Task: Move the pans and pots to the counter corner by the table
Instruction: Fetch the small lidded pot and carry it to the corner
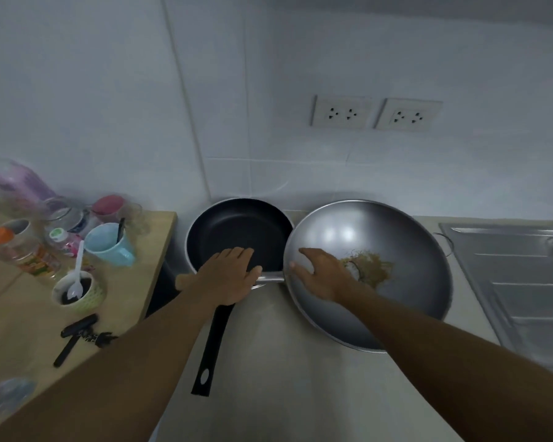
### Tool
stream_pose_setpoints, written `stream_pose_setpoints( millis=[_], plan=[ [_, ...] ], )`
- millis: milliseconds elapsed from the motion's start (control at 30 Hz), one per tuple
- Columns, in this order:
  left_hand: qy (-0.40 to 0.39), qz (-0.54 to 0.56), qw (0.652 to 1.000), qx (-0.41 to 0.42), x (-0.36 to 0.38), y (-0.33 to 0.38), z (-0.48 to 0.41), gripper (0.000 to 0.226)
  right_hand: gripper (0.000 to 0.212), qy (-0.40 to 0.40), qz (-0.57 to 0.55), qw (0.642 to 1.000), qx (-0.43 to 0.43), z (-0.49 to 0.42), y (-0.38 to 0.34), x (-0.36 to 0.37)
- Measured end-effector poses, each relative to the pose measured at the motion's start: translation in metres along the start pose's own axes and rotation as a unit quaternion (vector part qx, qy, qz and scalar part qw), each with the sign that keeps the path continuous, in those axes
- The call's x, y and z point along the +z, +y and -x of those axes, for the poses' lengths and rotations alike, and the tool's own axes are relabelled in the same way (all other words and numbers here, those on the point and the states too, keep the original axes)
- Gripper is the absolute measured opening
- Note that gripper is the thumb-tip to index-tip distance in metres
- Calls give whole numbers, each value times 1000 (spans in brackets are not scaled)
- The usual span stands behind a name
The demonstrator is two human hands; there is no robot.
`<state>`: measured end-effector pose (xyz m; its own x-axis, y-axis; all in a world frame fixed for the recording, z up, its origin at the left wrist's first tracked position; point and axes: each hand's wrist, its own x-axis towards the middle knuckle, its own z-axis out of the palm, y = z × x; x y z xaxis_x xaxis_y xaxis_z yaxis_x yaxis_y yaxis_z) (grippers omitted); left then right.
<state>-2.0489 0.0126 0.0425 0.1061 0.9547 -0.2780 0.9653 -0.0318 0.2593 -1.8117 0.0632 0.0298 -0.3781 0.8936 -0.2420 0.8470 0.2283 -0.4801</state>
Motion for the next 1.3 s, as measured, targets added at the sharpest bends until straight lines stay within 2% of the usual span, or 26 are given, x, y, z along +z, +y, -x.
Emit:
stream_pose_setpoints(
  millis=[167,367,533,700,967,1300],
  plan=[
    [-9,46,998,45,-14,52,-21,65,88,47,-30,996,64,29,37,-32],
    [7,24,991,132,-28,142,-28,62,97,102,-20,990,97,85,87,-70],
    [-12,-8,984,178,-29,228,-26,62,94,160,-40,977,137,154,135,-104],
    [-22,-17,977,209,-9,328,-5,64,81,210,-22,959,186,245,191,-125],
    [-33,-66,943,324,46,484,62,59,79,233,-46,936,260,400,277,-128],
    [-60,-106,905,408,98,668,126,61,91,303,-105,874,365,572,375,-137]
  ],
)
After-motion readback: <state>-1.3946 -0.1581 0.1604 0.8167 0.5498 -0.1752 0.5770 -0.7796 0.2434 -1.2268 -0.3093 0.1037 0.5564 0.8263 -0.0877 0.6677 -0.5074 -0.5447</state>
